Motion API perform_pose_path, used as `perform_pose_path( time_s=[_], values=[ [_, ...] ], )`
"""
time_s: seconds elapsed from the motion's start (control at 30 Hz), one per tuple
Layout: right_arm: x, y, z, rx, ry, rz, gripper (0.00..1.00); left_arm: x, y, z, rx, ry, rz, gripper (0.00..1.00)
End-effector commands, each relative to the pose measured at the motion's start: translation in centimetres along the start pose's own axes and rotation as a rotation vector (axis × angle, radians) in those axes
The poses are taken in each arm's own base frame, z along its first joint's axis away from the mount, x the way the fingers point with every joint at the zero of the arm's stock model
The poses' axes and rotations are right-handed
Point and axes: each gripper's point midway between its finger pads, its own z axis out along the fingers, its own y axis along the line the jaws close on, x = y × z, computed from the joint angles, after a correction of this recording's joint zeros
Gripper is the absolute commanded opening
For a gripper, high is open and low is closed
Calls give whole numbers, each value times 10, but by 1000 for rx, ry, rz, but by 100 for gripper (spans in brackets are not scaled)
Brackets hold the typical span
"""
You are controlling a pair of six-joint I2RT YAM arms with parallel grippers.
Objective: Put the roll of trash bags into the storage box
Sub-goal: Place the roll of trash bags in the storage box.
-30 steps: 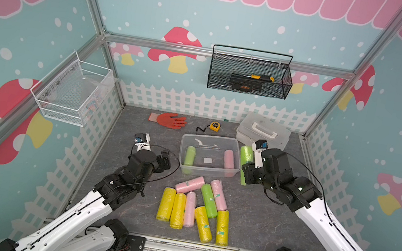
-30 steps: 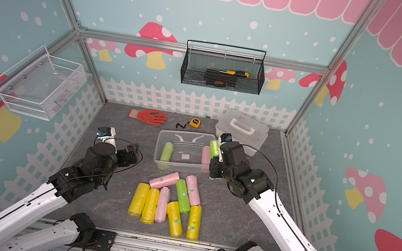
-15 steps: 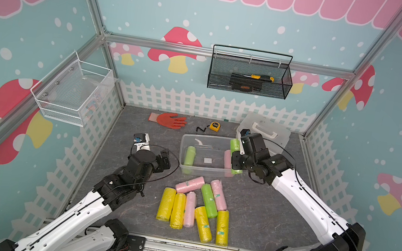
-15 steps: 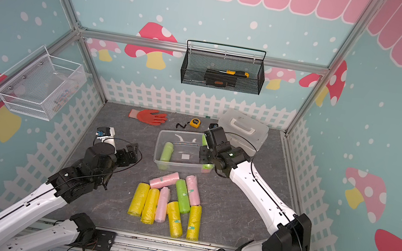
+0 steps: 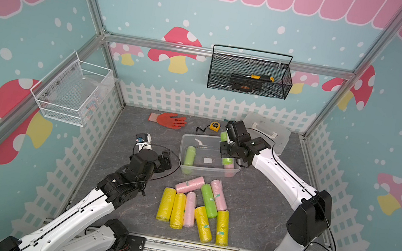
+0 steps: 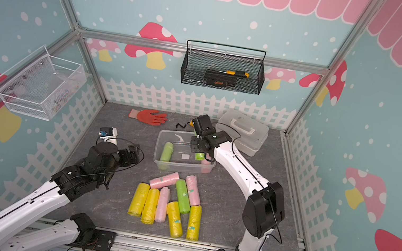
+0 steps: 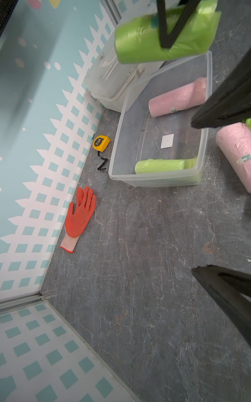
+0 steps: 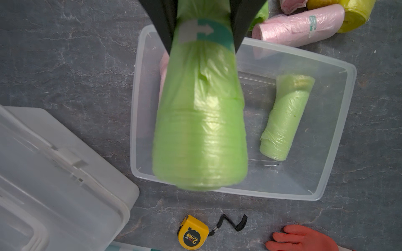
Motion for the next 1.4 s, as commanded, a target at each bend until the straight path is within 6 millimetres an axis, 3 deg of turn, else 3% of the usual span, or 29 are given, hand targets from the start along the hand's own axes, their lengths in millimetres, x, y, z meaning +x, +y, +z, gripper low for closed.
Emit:
perform_pose_path(
  time_s=[0.0, 0.1, 0.13, 0.23, 0.57, 0.83, 0.9, 1.1, 1.37],
  values=[
    [5, 6, 16, 8, 43, -11, 0, -4, -1, -1, 13, -5, -22, 99],
    [9, 7, 30, 17, 67, -21, 0, -3, -4, 0, 22, 4, -20, 99],
    [18, 8, 45, 26, 103, -31, 0, -4, -4, 0, 24, 4, -22, 99],
    [29, 10, 59, 25, 161, -47, 0, -4, -4, -2, 30, 4, -23, 99],
    [52, 8, 87, 63, 253, -68, 2, -3, -4, -2, 35, 5, -37, 99],
    [66, 2, 100, 105, 301, -72, 12, -4, 0, -3, 25, -4, -41, 99],
    [66, 0, 102, 114, 302, -72, 17, -4, 1, -3, 25, -4, -45, 99],
    [64, -4, 99, 136, 295, -82, 48, -3, -2, -3, 38, 7, -50, 99],
    [63, -2, 94, 144, 288, -97, 61, -8, 19, -8, -44, -29, -107, 99]
  ],
)
